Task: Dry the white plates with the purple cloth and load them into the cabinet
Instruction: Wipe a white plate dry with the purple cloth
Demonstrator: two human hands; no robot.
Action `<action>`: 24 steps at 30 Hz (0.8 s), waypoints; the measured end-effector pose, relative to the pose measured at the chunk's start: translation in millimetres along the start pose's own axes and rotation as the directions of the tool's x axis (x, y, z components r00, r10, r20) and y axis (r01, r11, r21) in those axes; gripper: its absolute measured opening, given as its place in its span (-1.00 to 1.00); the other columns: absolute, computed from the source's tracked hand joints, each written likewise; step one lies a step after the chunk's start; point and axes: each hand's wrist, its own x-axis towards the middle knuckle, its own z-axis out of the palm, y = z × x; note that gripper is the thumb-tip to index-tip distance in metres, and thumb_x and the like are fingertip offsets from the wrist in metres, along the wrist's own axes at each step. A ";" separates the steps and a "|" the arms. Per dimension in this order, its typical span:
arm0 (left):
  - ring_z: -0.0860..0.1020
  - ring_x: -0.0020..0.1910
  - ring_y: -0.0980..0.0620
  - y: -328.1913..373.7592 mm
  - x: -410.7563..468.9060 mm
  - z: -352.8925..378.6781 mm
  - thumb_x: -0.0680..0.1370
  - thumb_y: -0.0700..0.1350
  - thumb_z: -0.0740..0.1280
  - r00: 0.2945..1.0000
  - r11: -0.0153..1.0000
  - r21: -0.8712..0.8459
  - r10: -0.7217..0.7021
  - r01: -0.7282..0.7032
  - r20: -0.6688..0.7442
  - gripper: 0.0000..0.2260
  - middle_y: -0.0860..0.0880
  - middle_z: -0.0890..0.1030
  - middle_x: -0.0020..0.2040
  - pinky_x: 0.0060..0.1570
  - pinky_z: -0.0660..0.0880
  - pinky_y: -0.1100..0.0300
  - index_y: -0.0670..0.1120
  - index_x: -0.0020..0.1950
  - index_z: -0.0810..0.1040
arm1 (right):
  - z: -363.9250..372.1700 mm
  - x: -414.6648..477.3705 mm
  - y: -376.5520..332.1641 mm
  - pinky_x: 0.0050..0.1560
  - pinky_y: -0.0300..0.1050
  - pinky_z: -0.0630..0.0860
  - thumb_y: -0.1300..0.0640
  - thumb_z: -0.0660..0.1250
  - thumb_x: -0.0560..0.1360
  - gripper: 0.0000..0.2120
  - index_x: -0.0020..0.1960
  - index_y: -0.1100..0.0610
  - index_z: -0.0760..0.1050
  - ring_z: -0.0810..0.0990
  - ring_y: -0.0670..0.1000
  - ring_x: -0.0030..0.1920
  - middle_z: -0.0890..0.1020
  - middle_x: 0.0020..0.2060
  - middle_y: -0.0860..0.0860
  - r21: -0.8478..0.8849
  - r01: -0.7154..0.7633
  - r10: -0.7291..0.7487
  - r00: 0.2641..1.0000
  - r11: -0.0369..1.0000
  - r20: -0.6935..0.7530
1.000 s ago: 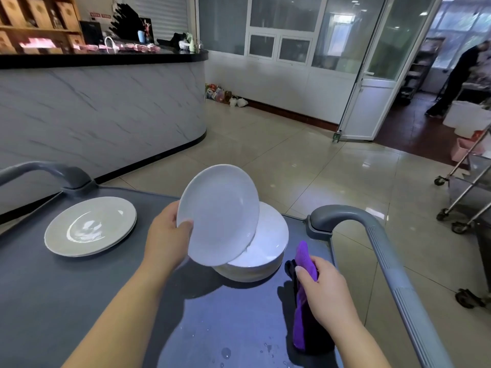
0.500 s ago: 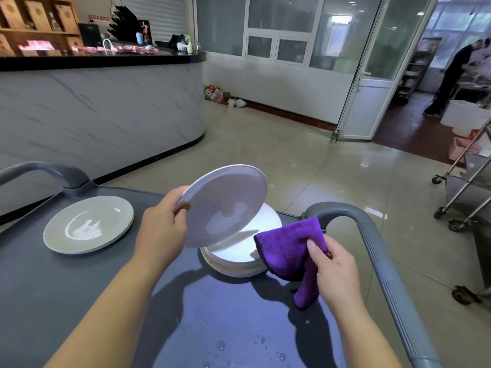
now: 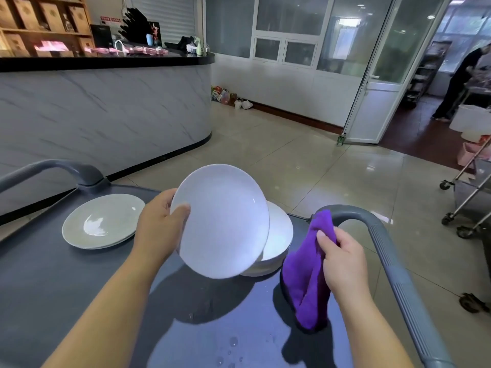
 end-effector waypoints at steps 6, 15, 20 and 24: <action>0.62 -0.20 -0.03 -6.6 0.1 -11.3 0.54 -0.26 0.27 0.990 0.966 -0.216 -0.133 0.140 0.048 -0.73 0.09 0.68 -0.20 -0.23 0.50 0.13 0.10 -0.08 0.63 | 27.5 13.4 -32.6 -0.01 -0.13 0.43 0.15 0.21 0.59 -0.81 -0.08 -0.06 0.55 0.53 -0.03 -0.06 0.61 -0.10 0.00 -0.075 0.221 -0.225 0.973 0.973 -0.053; 0.62 -0.33 0.08 -8.6 3.9 -23.1 0.56 -0.29 0.26 0.970 0.925 -0.300 -0.196 0.232 0.144 -0.76 0.08 0.68 -0.30 -0.29 0.50 0.18 0.03 -0.09 0.63 | 92.1 8.2 -50.3 0.02 -0.30 0.34 0.04 0.30 0.57 -0.84 0.09 -0.08 0.62 0.44 -0.18 0.04 0.44 -0.01 -0.18 -0.251 0.452 -0.260 0.795 0.856 0.547; 0.63 -0.36 0.14 -13.1 10.1 -30.1 0.55 -0.31 0.26 0.961 0.927 -0.288 -0.188 0.242 0.201 -0.72 0.10 0.69 -0.28 -0.27 0.50 0.16 0.05 -0.11 0.64 | 102.2 9.6 -35.6 0.01 -0.24 0.41 0.04 0.36 0.53 -0.79 0.16 -0.03 0.59 0.46 -0.11 -0.05 0.46 -0.02 -0.14 -0.436 0.527 -0.390 0.844 0.729 0.368; 0.62 -0.40 0.19 -9.5 16.6 -29.0 0.56 -0.32 0.25 0.963 0.913 -0.343 -0.147 0.219 0.224 -0.74 0.13 0.68 -0.32 -0.43 0.50 0.33 0.02 -0.09 0.63 | 102.6 16.4 -39.7 0.18 -0.05 0.33 -0.19 0.37 0.45 -0.47 0.39 -0.23 0.34 0.29 0.05 0.20 0.33 0.18 -0.04 -0.616 0.435 -0.368 0.898 0.657 0.241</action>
